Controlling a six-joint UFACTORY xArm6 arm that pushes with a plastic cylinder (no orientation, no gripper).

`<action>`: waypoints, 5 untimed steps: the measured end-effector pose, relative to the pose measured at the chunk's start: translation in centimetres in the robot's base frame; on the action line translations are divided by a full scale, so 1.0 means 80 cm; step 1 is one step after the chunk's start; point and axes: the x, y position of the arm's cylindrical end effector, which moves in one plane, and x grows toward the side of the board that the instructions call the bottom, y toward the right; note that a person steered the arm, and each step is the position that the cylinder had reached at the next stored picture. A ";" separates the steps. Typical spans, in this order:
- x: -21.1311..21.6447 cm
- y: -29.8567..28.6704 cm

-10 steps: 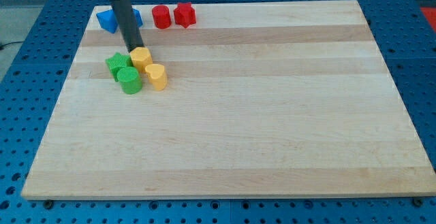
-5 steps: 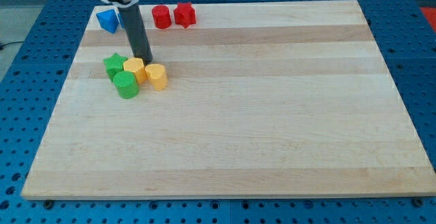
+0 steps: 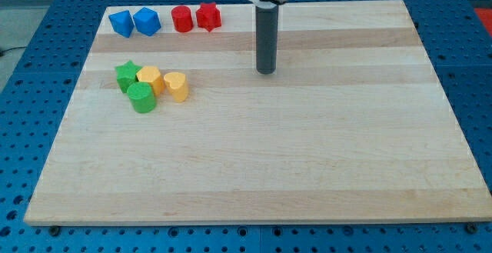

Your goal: Move the yellow blocks into green blocks close

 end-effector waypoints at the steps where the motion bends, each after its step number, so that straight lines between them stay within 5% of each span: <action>1: 0.009 -0.042; 3: 0.022 -0.151; 5: 0.057 -0.153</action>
